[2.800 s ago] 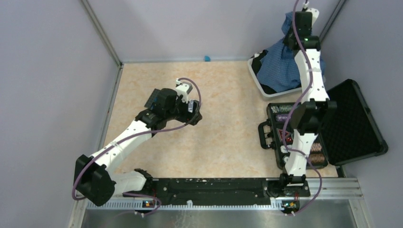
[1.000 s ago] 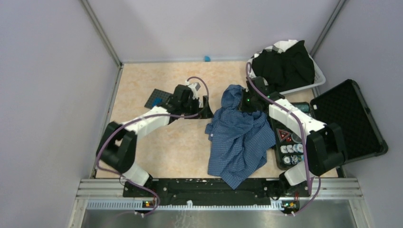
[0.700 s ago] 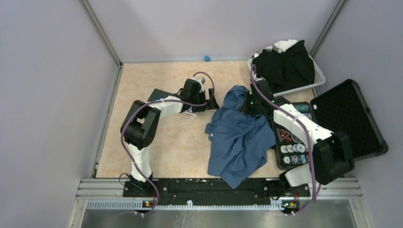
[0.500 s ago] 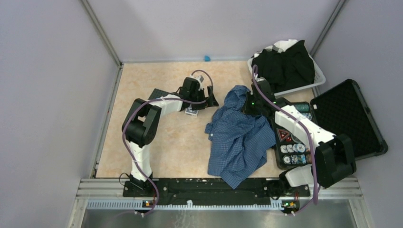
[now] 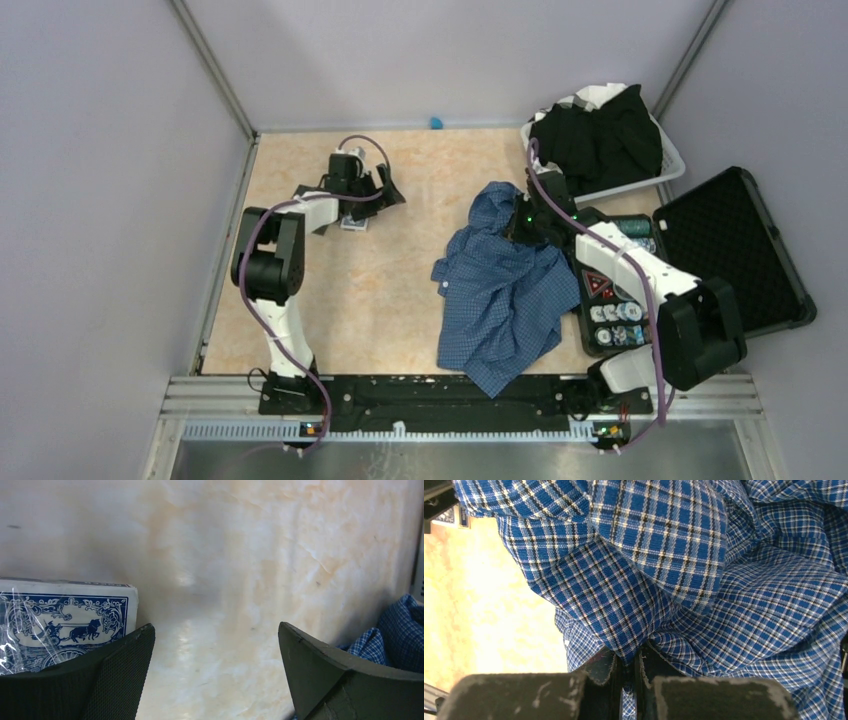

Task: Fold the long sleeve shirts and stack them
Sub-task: Place the shirt at the center of the board, then flatten out the shirt at the center of the board.

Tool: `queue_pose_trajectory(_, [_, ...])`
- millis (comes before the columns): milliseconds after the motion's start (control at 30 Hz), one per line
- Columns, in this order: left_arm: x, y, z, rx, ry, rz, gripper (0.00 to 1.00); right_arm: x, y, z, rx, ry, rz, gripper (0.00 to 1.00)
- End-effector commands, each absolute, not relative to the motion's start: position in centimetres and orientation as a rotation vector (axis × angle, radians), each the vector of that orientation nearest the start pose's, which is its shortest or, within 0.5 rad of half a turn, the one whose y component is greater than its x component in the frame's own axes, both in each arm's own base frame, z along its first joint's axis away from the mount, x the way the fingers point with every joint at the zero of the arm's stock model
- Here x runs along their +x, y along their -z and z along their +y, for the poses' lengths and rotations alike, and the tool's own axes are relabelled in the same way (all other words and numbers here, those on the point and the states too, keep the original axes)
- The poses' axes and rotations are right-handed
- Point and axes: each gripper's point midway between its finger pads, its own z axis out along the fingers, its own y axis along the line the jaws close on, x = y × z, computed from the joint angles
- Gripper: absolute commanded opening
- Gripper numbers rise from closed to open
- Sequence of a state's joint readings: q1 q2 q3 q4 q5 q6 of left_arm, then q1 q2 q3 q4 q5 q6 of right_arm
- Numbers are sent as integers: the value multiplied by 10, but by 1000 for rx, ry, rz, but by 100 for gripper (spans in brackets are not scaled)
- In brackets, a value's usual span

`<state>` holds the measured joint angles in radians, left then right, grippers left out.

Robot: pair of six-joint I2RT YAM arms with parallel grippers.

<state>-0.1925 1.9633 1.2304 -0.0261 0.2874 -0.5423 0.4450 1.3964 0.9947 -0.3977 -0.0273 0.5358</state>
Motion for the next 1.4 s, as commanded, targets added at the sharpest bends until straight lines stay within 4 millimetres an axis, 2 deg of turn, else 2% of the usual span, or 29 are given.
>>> queue_pose_trajectory(0, [448, -11, -100, -416, 514, 2530, 99, 331, -136, 199, 67, -571, 2393, 0])
queue_pose_trajectory(67, [454, -17, -92, -428, 530, 2518, 99, 332, -136, 202, 56, -585, 2395, 0])
queue_pose_trajectory(200, [468, -46, -99, -362, 601, 2467, 99, 339, -141, 224, 10, -642, 2386, 0])
queue_pose_trajectory(300, [476, -79, -112, -291, 686, 2401, 99, 349, -154, 257, -57, -678, 2368, 0])
queue_pose_trajectory(367, [479, -104, -120, -244, 720, 2359, 99, 362, -173, 283, -87, -733, 2328, 0])
queue_pose_trajectory(433, [477, -127, -125, -213, 738, 2327, 99, 375, -185, 306, -110, -782, 2304, 0])
queue_pose_trajectory(467, [476, -140, -126, -199, 741, 2305, 99, 382, -183, 316, -121, -785, 2313, 0])
queue_pose_trajectory(500, [473, -151, -126, -191, 741, 2286, 99, 390, -188, 326, -141, -788, 2303, 0])
queue_pose_trajectory(533, [469, -162, -126, -183, 739, 2268, 99, 397, -191, 333, -152, -783, 2303, 7])
queue_pose_trajectory(567, [464, -171, -127, -171, 741, 2254, 99, 403, -192, 338, -157, -779, 2310, 21])
queue_pose_trajectory(633, [450, -186, -132, -131, 738, 2231, 99, 412, -202, 341, -187, -747, 2309, 63])
queue_pose_trajectory(667, [441, -188, -133, -121, 724, 2237, 99, 414, -208, 338, -198, -721, 2304, 82])
queue_pose_trajectory(733, [423, -197, -142, -76, 721, 2227, 99, 415, -221, 327, -199, -663, 2281, 89])
queue_pose_trajectory(833, [387, -199, -157, -5, 705, 2230, 99, 405, -239, 303, -184, -565, 2261, 90])
queue_pose_trajectory(933, [347, -195, -186, 97, 715, 2255, 99, 386, -243, 270, -142, -473, 2257, 90])
queue_pose_trajectory(1100, [276, -182, -259, 299, 817, 2306, 99, 345, -247, 206, -42, -348, 2238, 91])
queue_pose_trajectory(1133, [257, -176, -279, 372, 838, 2318, 99, 337, -239, 193, -17, -319, 2255, 91])
queue_pose_trajectory(1167, [245, -170, -294, 423, 839, 2328, 98, 333, -239, 180, 17, -311, 2252, 91])
queue_pose_trajectory(1267, [218, -143, -331, 552, 833, 2383, 93, 322, -234, 155, 84, -300, 2249, 91])
queue_pose_trajectory(1367, [203, -125, -362, 632, 853, 2400, 89, 315, -230, 144, 106, -284, 2256, 91])
